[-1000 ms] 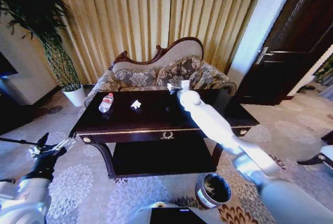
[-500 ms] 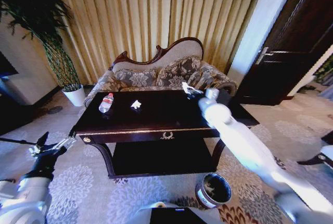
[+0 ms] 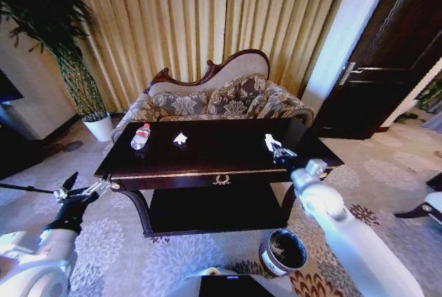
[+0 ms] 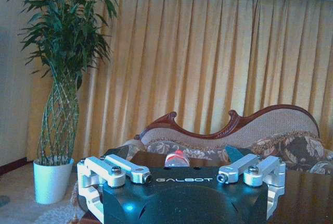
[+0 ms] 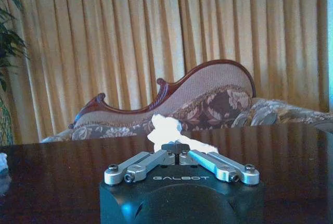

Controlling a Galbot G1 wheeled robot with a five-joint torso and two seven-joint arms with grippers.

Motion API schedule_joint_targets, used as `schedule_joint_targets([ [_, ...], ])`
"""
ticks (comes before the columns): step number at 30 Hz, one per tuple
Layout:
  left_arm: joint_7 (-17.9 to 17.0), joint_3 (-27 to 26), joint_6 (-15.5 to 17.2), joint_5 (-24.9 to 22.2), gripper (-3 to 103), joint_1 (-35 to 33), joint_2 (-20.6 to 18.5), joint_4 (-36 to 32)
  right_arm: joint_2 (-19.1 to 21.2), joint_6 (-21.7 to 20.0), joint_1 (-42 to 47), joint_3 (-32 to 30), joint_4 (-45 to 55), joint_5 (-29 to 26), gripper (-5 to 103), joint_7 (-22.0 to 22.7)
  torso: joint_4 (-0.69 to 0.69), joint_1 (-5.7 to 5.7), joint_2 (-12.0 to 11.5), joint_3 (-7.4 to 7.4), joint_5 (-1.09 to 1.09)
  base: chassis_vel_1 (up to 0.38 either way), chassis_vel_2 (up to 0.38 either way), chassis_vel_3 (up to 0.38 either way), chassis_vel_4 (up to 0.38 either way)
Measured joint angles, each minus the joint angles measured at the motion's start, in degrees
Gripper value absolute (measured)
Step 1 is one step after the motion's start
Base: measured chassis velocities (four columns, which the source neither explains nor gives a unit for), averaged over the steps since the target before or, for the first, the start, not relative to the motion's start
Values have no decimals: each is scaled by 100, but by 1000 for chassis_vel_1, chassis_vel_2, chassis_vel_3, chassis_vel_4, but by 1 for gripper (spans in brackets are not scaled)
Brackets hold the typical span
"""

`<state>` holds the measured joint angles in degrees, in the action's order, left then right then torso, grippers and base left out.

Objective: Move to the front of the table and place the trash on the table into the trash bin.

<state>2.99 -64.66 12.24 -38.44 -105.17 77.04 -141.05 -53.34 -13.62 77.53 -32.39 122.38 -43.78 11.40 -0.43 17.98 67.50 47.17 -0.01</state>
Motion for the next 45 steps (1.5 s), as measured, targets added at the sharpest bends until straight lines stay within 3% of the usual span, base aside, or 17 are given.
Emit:
schedule_joint_targets([
  [17,47,138,49,-4,100,20,-45,-112,-301,-5,547,-348,553,336,0,8,0,3,-2,1,1,35,-43,-38,37],
  [30,93,81,50,15,100,-14,68,-140,-429,-59,468,-216,-54,617,0,173,0,-5,3,-3,1,156,-139,-153,146],
  [39,115,143,48,33,100,-2,194,-174,-554,-47,815,-47,-1318,1039,0,162,1,8,-6,4,2,-23,32,34,-28],
  [45,104,54,27,9,100,-55,236,-218,-604,86,862,272,-2911,1132,0,240,-2,-2,1,-1,1,0,0,0,0],
])
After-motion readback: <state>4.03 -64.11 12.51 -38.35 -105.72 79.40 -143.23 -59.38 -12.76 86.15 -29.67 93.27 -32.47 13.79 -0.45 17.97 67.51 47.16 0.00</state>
